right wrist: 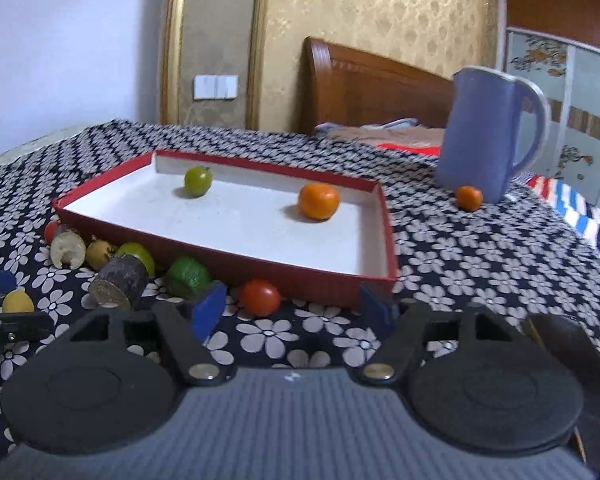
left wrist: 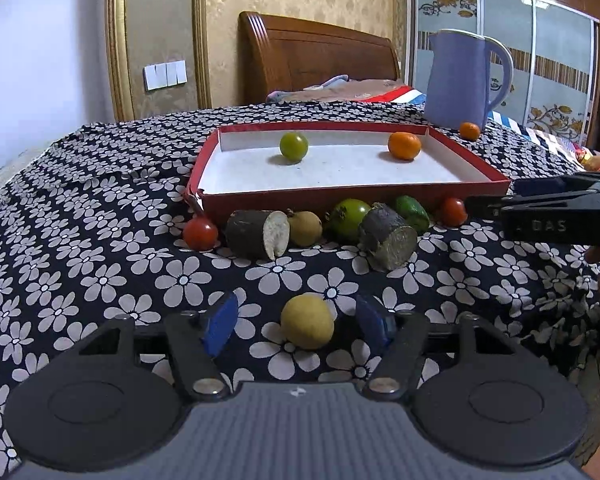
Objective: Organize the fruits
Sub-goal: 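Grasp the yellow fruit with the left tool while the right tool reaches the red tomato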
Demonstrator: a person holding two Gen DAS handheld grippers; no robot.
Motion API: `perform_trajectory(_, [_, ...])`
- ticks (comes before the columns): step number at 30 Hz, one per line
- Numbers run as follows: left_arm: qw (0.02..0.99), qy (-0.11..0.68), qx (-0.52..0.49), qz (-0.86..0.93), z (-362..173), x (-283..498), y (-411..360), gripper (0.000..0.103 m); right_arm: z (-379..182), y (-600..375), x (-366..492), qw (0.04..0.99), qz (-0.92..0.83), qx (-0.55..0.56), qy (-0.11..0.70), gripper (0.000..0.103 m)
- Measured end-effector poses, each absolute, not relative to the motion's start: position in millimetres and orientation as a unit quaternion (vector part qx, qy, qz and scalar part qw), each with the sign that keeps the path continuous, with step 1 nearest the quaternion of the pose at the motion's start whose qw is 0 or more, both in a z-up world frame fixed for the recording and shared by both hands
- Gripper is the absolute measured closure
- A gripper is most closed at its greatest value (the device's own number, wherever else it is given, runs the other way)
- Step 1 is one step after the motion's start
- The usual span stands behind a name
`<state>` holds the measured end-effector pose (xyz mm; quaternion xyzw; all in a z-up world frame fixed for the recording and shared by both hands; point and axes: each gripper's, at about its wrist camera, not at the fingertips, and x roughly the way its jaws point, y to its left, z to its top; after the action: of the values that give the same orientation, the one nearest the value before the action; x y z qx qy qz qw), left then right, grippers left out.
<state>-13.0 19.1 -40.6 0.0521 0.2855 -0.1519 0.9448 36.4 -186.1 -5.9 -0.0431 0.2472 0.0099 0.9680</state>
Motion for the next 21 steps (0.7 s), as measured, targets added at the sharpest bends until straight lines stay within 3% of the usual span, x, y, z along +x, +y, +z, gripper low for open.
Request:
perform_trajectory(6, [0.943, 0.290, 0.046, -0.160, -40.5, -8.4, 19.1, 0.045, -14.0, -176.8, 63.7, 0.954, 0.046, -0.054, 0.290, 0.057])
perform_trajectory(16, [0.939, 0.286, 0.047, -0.183, -41.2, -12.5, 15.8, 0.071, -20.1, -177.1, 85.9, 0.941, 0.072, -0.035, 0.329, 0.058])
perform_trajectory(17, [0.940, 0.284, 0.049, -0.182, -41.4, -12.9, 15.3, 0.071, -19.9, -178.2, 86.2, 0.941, 0.073, -0.033, 0.330, 0.060])
perform_trajectory(19, [0.941, 0.281, 0.051, -0.182, -42.2, -14.5, 14.7, 0.071, -19.6, -179.3, 84.8, 0.942, 0.059, -0.038, 0.328, 0.079])
perform_trajectory(21, [0.941, 0.280, 0.053, -0.183, -42.1, -15.7, 14.6, 0.071, -19.8, -181.7, 83.4, 0.944, 0.053, -0.034, 0.325, 0.078])
